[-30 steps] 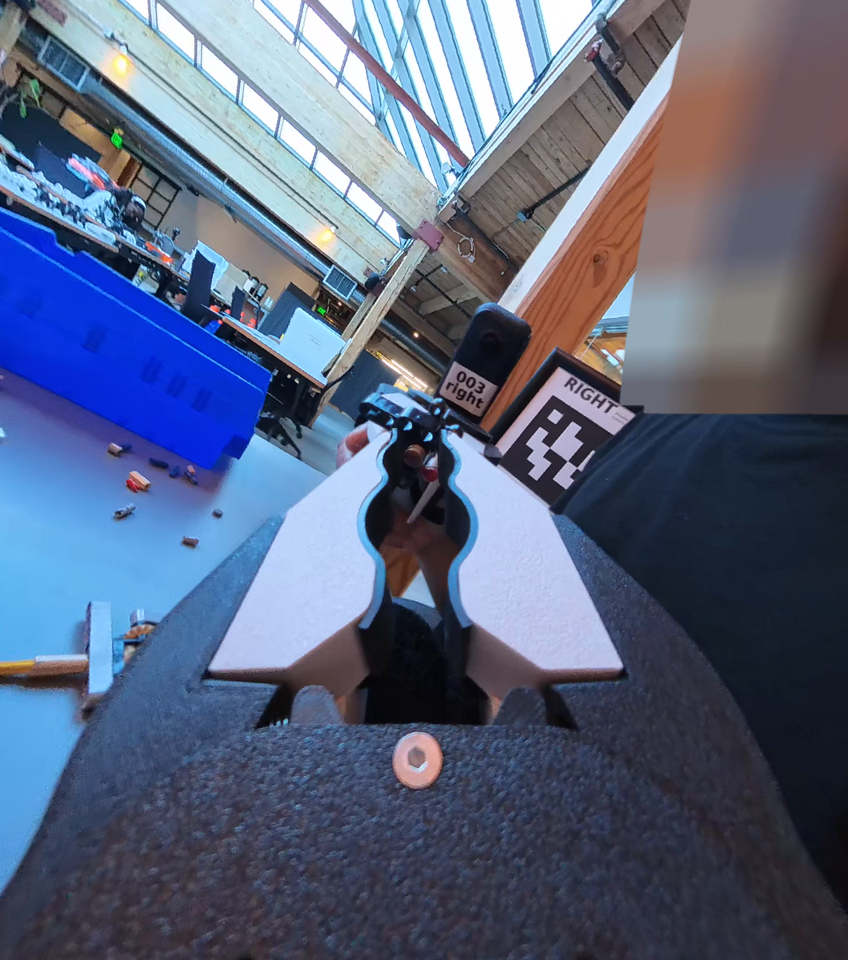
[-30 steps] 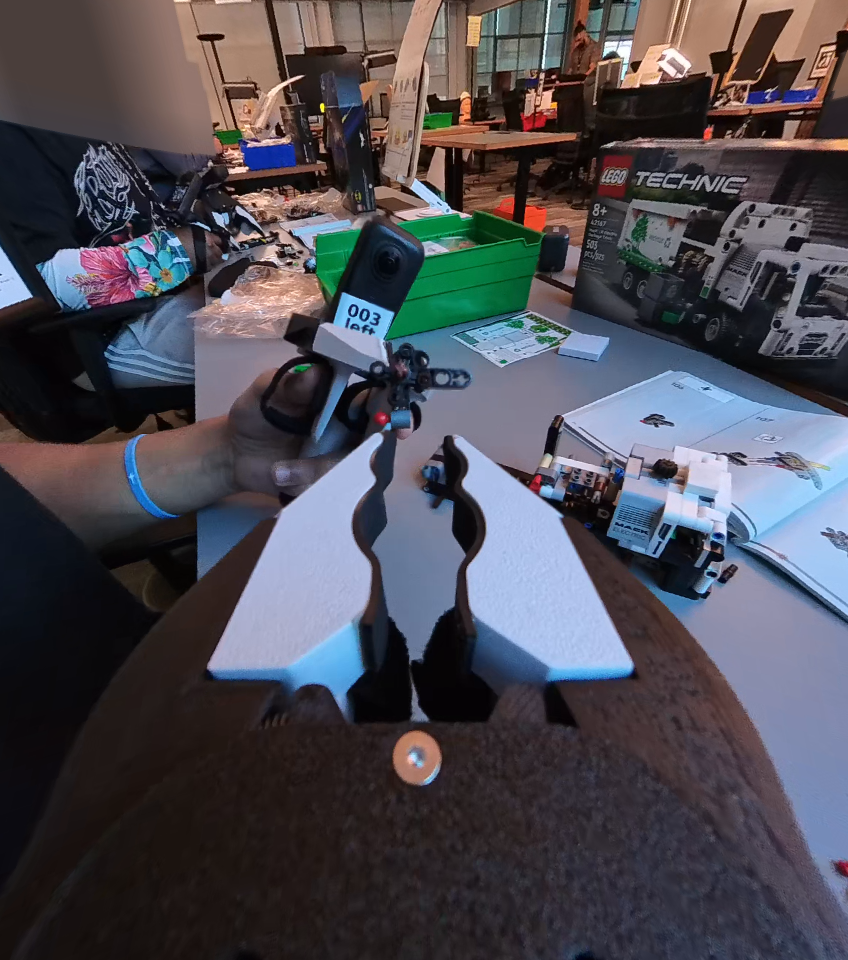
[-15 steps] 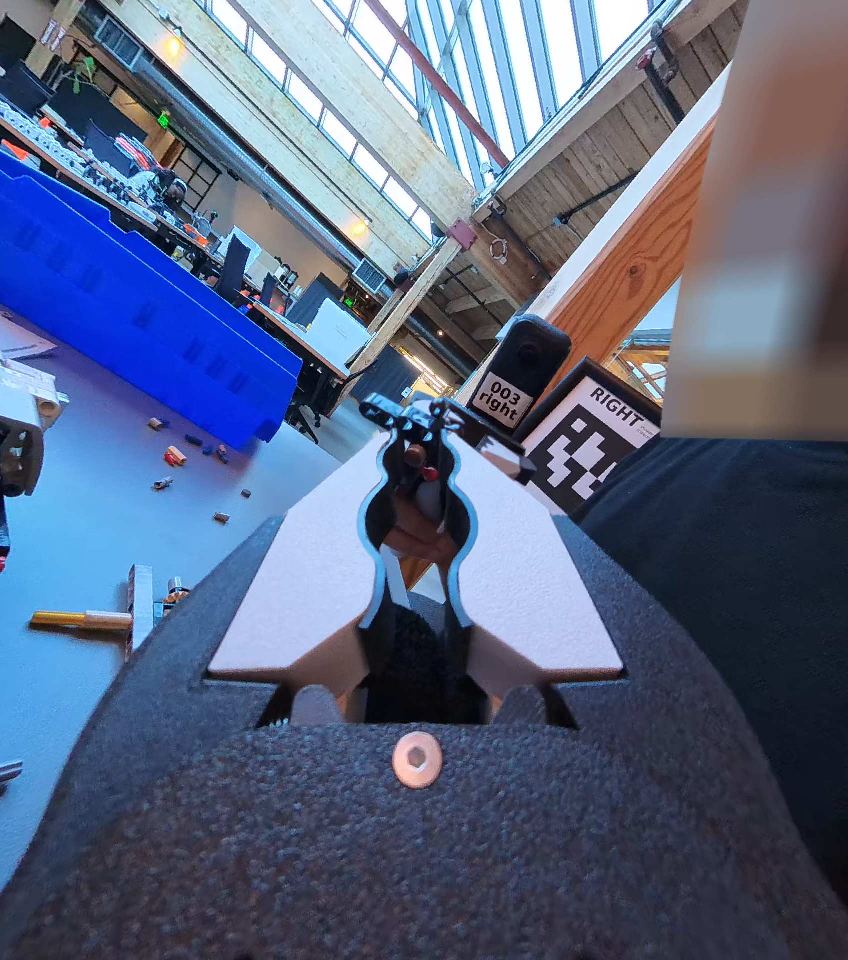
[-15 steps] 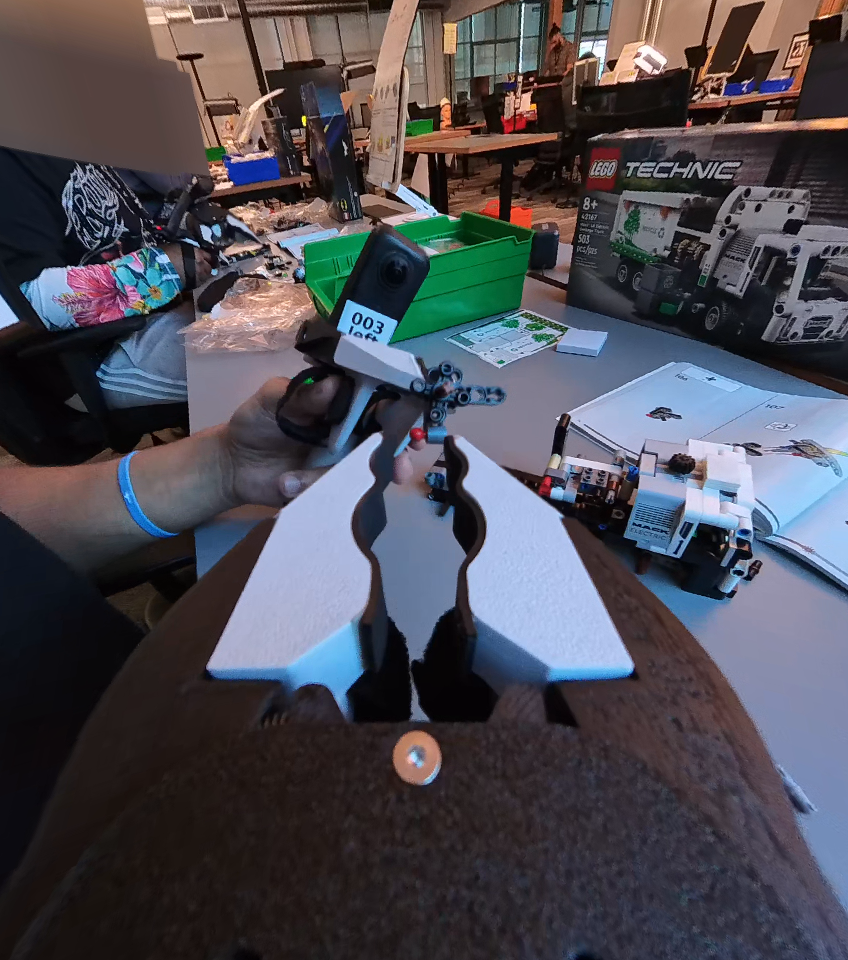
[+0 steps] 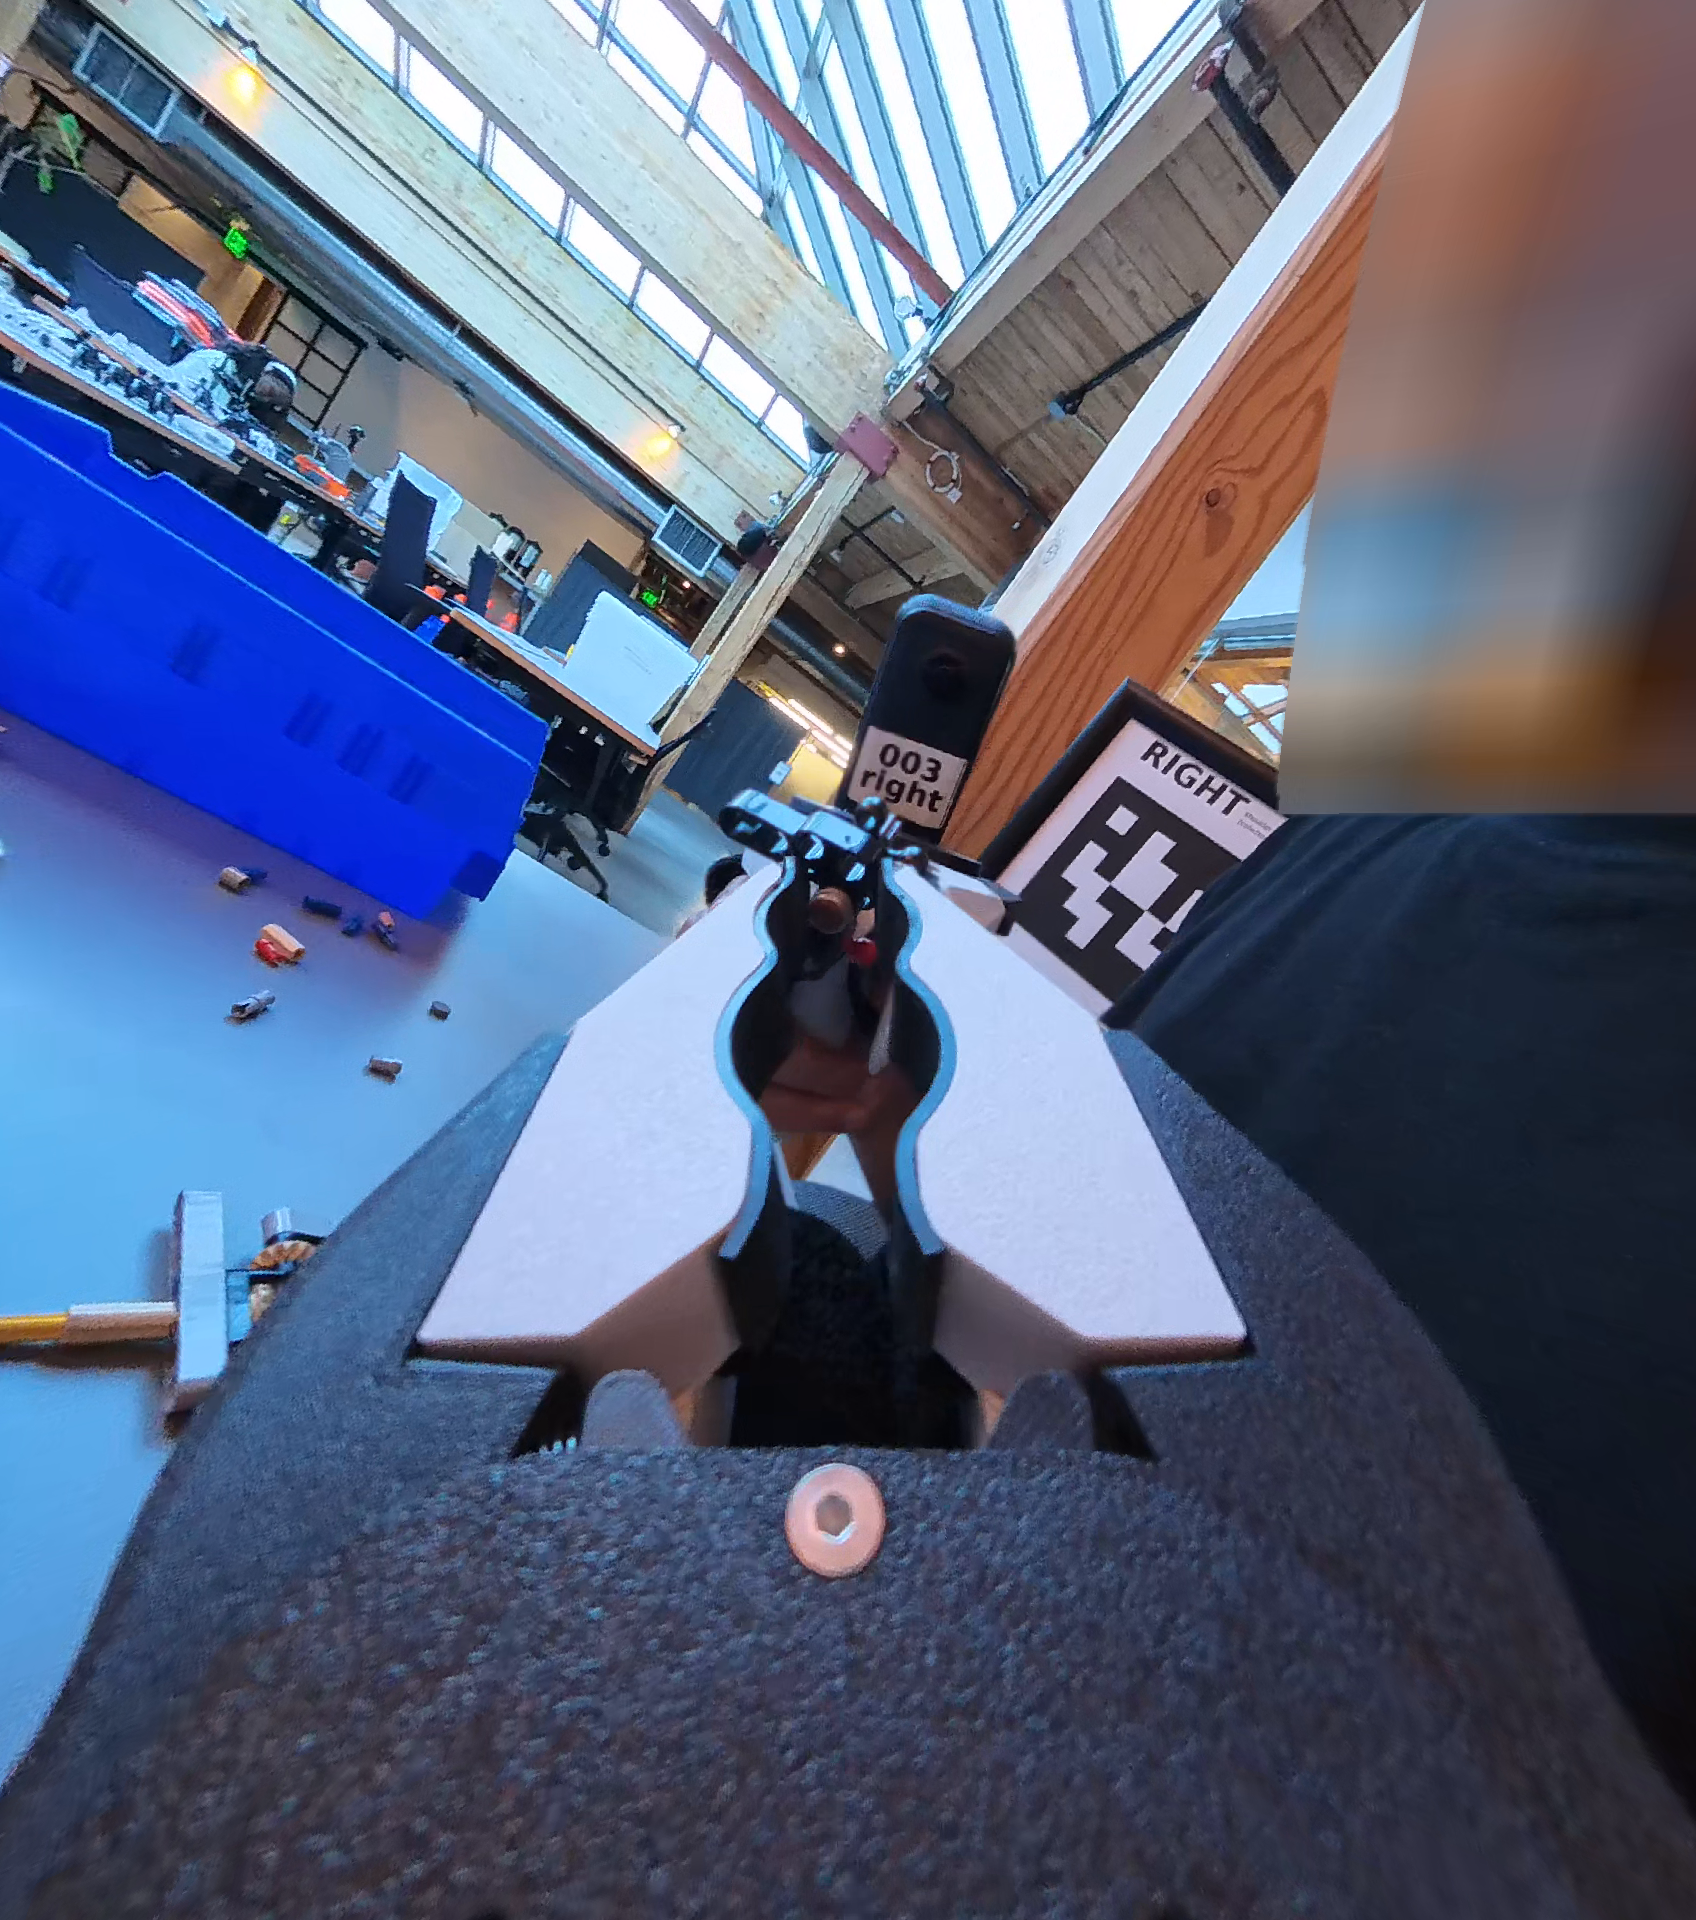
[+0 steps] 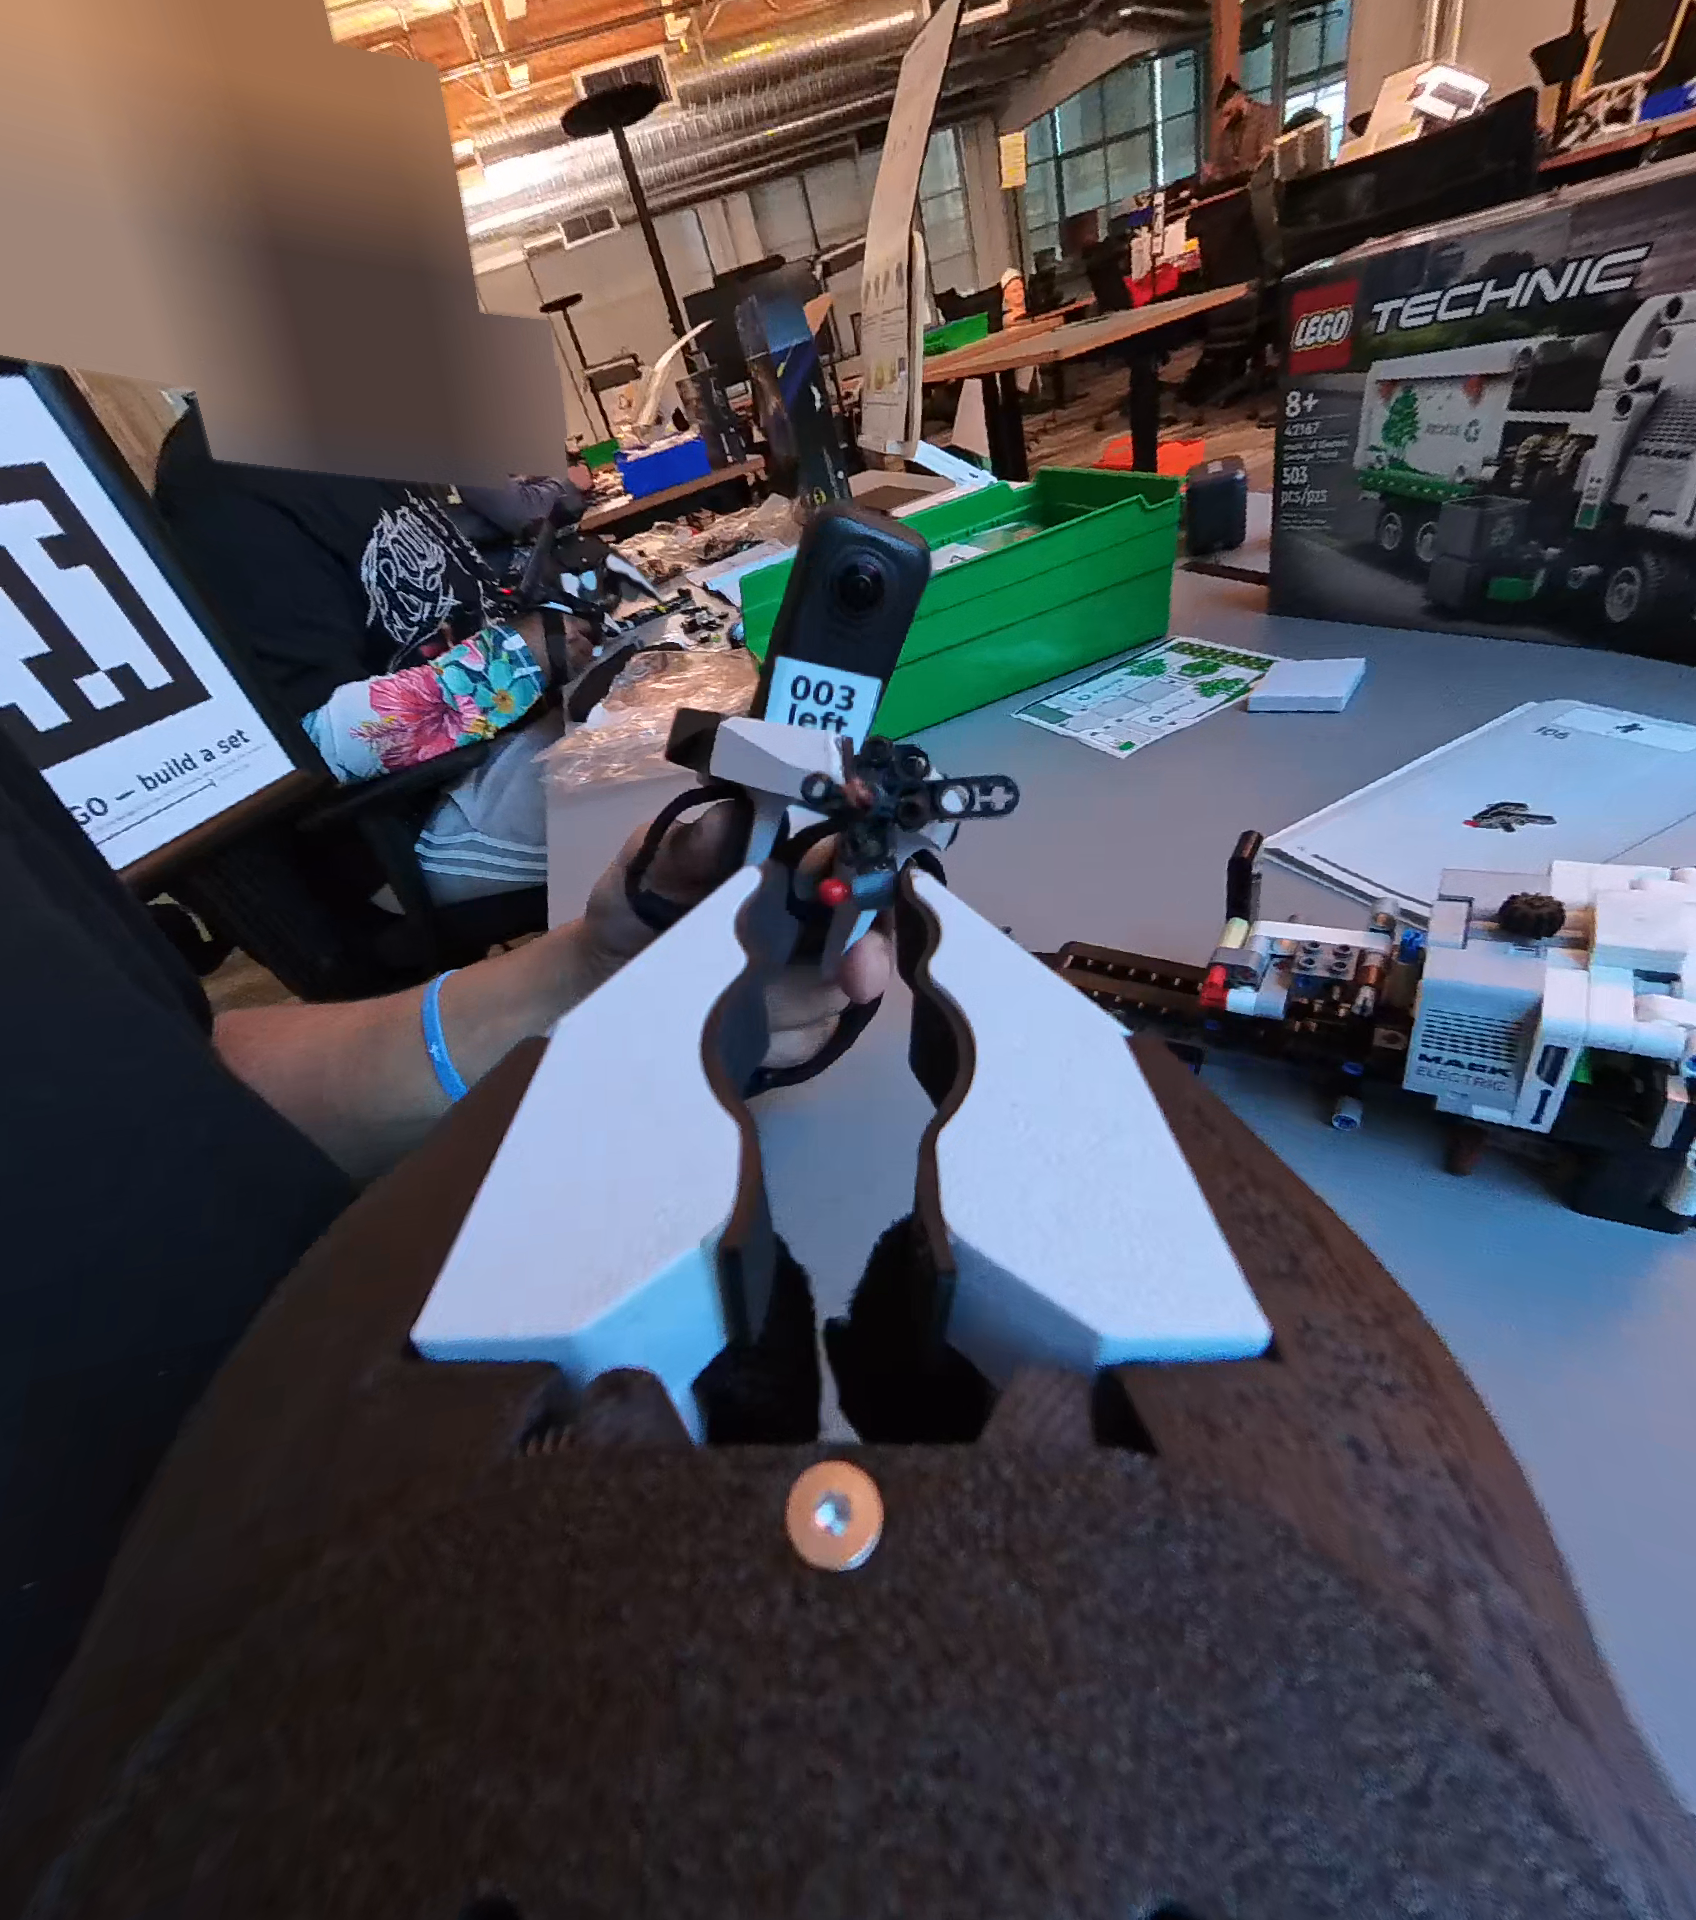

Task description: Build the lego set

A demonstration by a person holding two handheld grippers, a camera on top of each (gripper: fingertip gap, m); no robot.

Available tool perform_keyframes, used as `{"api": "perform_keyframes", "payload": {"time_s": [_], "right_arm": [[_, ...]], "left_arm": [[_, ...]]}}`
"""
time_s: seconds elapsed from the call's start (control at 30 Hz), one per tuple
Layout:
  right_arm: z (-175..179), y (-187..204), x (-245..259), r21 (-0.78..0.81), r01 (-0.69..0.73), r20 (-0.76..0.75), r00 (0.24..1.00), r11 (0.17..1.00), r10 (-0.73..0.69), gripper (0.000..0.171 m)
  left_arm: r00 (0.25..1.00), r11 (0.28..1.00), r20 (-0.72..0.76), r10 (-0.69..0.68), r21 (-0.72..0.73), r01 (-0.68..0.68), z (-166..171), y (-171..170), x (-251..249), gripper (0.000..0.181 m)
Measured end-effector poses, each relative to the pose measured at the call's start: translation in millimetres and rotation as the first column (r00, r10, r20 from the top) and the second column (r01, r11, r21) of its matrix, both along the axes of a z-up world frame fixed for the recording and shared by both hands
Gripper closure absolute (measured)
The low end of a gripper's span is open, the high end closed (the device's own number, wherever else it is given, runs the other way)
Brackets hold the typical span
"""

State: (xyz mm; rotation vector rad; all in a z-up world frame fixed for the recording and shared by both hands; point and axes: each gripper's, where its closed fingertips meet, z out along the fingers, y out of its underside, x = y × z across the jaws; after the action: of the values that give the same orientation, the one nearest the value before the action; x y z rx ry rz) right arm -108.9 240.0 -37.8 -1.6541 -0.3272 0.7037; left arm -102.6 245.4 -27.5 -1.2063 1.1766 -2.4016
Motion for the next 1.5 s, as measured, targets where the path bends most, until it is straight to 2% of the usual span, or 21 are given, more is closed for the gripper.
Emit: {"api": "perform_keyframes", "payload": {"time_s": [0.13,0.33,0.47,0.63,0.83,0.97,1.07,1.17,1.23,1.3,1.4,1.5], "right_arm": [[1.7,0.2,2.0,0.016,0.019,0.015,1.000,1.000,-0.019,0.151],[5.1,-0.4,5.5,0.062,0.053,0.062,0.996,0.997,-0.057,0.166],[4.5,-1.6,4.7,0.079,0.046,0.102,0.993,0.996,-0.054,0.167],[1.8,-5.0,3.1,0.124,0.023,0.263,0.963,0.992,-0.055,0.167],[-1.5,-2.9,2.4,0.179,-0.019,0.484,0.872,0.984,-0.072,0.167],[-2.9,0.5,-1.1,0.188,-0.044,0.549,0.833,0.981,-0.068,0.167],[-2.9,3.1,-3.6,0.180,-0.045,0.545,0.837,0.983,-0.061,0.167],[-1.2,5.1,-7.5,0.156,-0.028,0.475,0.879,0.987,-0.050,0.167],[-2.5,5.5,-8.8,0.132,-0.022,0.436,0.899,0.991,-0.039,0.167],[-3.3,2.0,-12.2,0.122,-0.047,0.410,0.912,0.991,-0.007,0.157],[-10.4,-1.6,-2.1,0.070,-0.056,0.403,0.915,0.996,0.023,0.148],[-5.4,-7.3,14.2,0.075,-0.072,0.357,0.933,0.995,0.040,0.146]], "left_arm": [[1.000,0.997,-0.022,0.022,0.070,-0.021,-5.2,-4.3,2.8,0.172],[0.999,0.996,-0.003,0.038,0.079,-0.037,-3.6,-3.2,0.7,0.173],[0.999,0.995,0.002,0.039,0.088,-0.039,-4.1,-4.6,-0.2,0.172],[0.999,0.992,-0.002,0.037,0.120,-0.037,-5.0,-7.7,-1.5,0.172],[0.998,0.990,-0.010,0.062,0.128,-0.060,-8.1,-6.0,-2.6,0.170],[0.997,0.987,-0.016,0.082,0.140,-0.079,-9.8,-2.1,-5.3,0.169],[0.995,0.984,-0.015,0.100,0.149,-0.097,-10.2,0.6,-7.7,0.169],[0.994,0.984,-0.006,0.107,0.146,-0.105,-8.2,3.4,-11.0,0.171],[0.997,0.993,-0.039,0.068,0.103,-0.064,-9.2,4.3,-12.2,0.171],[0.997,0.998,-0.078,0.023,0.057,-0.018,-10.2,5.3,-12.5,0.172],[0.978,0.995,-0.204,0.037,0.099,-0.017,-22.4,11.0,-5.7,0.172],[0.929,0.991,-0.370,-0.008,0.124,0.057,-34.4,10.0,-4.9,0.172]]}}
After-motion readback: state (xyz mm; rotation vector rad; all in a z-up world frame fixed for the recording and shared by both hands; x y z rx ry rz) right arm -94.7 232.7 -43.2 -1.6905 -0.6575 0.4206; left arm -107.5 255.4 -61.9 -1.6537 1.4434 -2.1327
